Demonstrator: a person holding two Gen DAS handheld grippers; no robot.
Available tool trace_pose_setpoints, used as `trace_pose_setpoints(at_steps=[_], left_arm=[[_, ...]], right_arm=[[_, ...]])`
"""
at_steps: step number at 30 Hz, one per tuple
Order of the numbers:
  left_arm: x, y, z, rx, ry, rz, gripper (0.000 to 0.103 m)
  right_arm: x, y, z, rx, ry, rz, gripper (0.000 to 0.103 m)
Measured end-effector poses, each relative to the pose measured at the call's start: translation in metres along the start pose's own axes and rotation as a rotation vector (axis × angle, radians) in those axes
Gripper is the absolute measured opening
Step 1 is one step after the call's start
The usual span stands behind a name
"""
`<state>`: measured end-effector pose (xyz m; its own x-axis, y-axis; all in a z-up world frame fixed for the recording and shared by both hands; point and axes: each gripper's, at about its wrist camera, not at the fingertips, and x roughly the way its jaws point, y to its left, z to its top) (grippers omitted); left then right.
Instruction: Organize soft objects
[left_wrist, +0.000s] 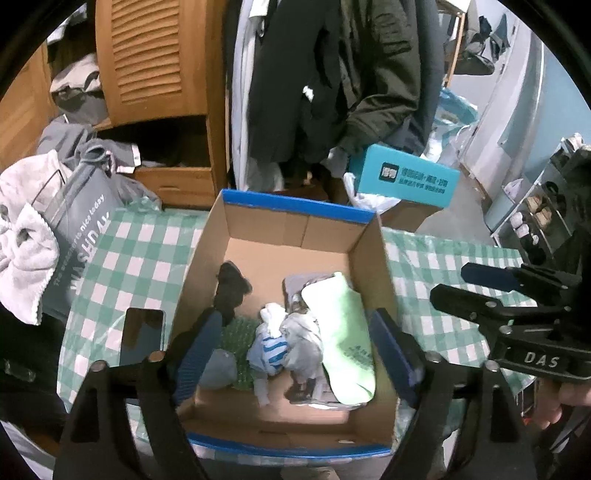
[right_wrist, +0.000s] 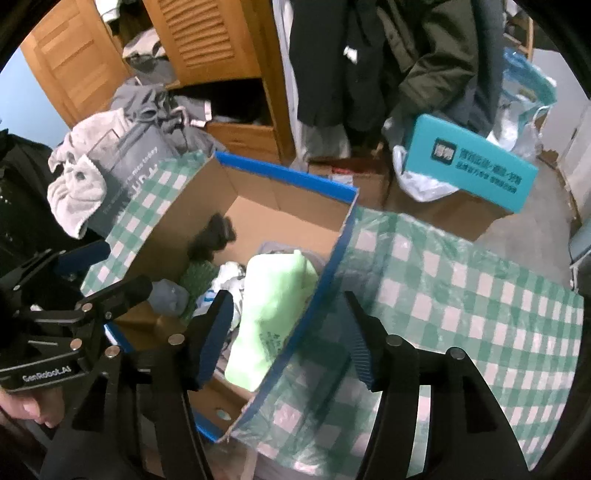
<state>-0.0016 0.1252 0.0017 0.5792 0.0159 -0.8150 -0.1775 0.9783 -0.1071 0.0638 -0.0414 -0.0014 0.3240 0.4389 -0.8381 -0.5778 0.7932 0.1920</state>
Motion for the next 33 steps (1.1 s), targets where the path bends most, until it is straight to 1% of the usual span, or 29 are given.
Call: trace_pose_setpoints(at_steps=[5,9,14,22,33], left_arm=[[-0.015,-0.011,0.001,0.026,-0.038,-0.009,0.088],[-0.025,-0.019,0.002,0.045,-0.061,-0.023,0.088],[-0.029,-0.024,0.002,0.052,-0.077,-0.022,0.088],[-0.031,-0.030,0.002,0.061,-0.085,-0.028,0.088],[-0.028,-0.033,0.002,0.060,-0.069,-0.025,0.088]], right_arm=[[-0.024,0.004,0.001,-0.012,-0.056,-0.008,0.059],[-0.038,0.004,0.000,-0.014,-0.079,-0.003,0.060],[-0.051,0.002,-0.003,-0.022,-0.105,-0.016,0.060],[-0.056,-0.006,-0.009,-0.010,-0.104,-0.014,0.060],[-0.056,-0.010,-0.011,-0.005,-0.097,-0.012,0.060]])
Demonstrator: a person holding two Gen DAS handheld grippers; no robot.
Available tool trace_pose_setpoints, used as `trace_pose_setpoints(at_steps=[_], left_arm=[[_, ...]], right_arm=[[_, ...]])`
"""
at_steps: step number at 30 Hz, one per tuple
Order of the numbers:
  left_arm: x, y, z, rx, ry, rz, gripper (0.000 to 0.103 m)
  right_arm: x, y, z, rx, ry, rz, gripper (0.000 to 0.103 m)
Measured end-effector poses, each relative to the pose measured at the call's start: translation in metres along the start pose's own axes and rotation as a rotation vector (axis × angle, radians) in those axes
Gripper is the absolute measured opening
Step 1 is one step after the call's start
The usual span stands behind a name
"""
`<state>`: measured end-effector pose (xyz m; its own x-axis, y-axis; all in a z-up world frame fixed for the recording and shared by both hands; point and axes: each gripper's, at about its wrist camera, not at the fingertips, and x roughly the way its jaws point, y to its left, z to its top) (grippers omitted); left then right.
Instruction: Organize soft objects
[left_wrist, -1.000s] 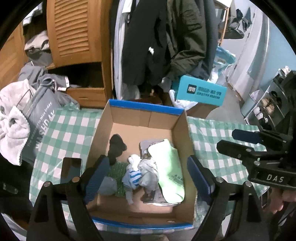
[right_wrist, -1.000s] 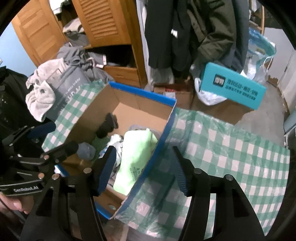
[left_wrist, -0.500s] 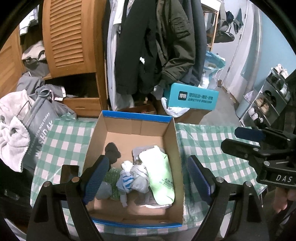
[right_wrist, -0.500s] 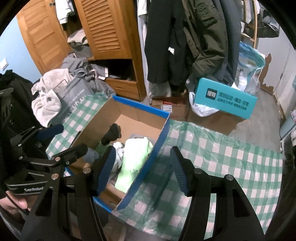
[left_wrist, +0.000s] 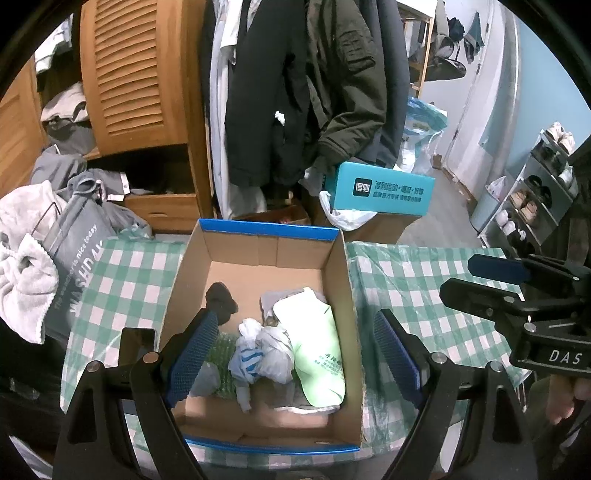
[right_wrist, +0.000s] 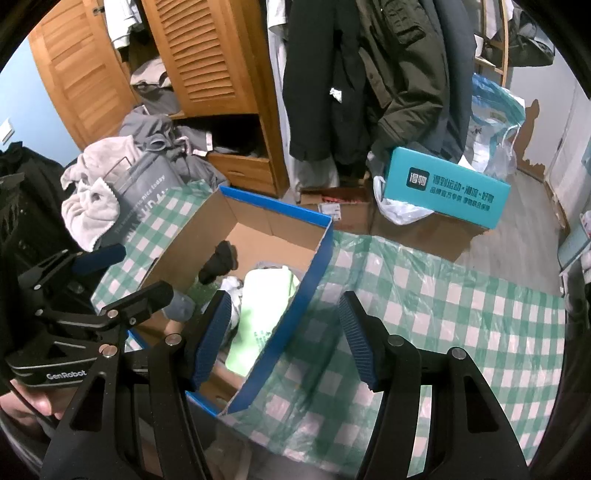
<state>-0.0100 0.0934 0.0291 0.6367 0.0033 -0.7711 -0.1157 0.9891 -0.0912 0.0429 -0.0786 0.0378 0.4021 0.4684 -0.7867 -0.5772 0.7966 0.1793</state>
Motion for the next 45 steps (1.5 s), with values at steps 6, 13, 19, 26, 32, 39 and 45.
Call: trace_pose_setpoints(at_steps=[6,13,19,26,32,39,45], left_arm=[[0.0003,0.0003,-0.0008,0.001,-0.001,-0.001,0.088],[-0.0001,0.0001,-0.0012,-0.001,0.000,-0.001,0.088],[-0.0004,-0.0003,-0.0014,0.001,0.001,0.000,0.088],[-0.0001,-0.0008,-0.0022,-0.001,0.001,0.000,0.088],[0.0006,-0.0013,-0.0032,-0.001,0.007,0.002,0.088],[0.0013,-0.0028,-0.0038,0.004,0.011,0.000,0.088],[0.0006,-0.0029,-0.0046,0.002,0.014,-0.001,0.088]], right_arm=[[0.0004,0.0002,-0.0001,0.002,0.000,0.002,0.060],[0.0009,0.0004,-0.0009,0.001,0.000,0.001,0.060],[0.0011,0.0004,-0.0009,0.002,0.001,0.000,0.060],[0.0009,0.0005,-0.0007,0.001,0.001,0.002,0.060],[0.0011,0.0002,-0.0008,0.002,0.003,0.001,0.060],[0.0011,-0.0002,-0.0007,0.003,0.003,0.002,0.060],[0.0012,-0.0004,-0.0007,0.001,0.004,0.003,0.060]])
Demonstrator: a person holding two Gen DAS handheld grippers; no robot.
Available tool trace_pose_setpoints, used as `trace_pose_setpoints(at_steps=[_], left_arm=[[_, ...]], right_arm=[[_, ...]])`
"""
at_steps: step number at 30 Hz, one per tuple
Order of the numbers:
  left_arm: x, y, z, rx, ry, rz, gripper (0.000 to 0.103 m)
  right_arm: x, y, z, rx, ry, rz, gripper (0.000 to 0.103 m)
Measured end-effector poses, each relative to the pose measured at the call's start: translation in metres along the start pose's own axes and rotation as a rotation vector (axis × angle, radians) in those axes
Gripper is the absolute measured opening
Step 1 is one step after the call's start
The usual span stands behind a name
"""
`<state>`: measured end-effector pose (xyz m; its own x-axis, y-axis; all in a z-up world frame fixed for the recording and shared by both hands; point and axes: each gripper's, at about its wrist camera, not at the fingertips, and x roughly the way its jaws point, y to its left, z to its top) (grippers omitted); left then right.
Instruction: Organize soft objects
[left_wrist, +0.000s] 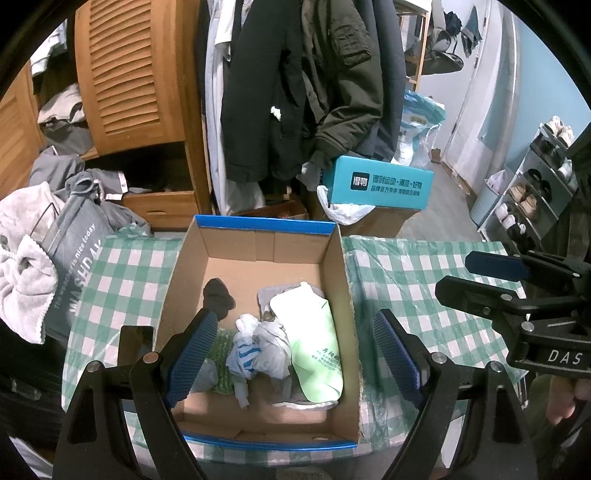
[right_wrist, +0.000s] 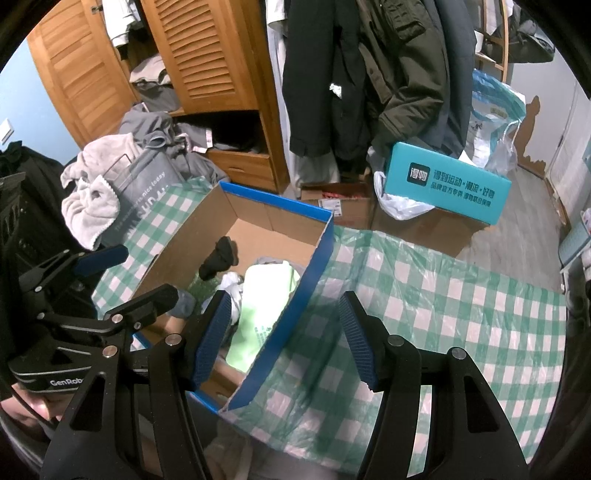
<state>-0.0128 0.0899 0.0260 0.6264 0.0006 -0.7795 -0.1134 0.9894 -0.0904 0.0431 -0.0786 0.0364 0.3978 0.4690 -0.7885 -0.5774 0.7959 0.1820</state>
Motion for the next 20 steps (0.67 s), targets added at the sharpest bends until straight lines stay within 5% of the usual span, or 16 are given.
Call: trace_pose_setpoints(at_steps=[20], left_arm=[[0.0006,-0.0022,-0.0002,0.006,0.006,-0.005,0.088]], right_arm=[[-0.0002,-0.0004,0.0015,0.002,0.001,0.000,0.060]])
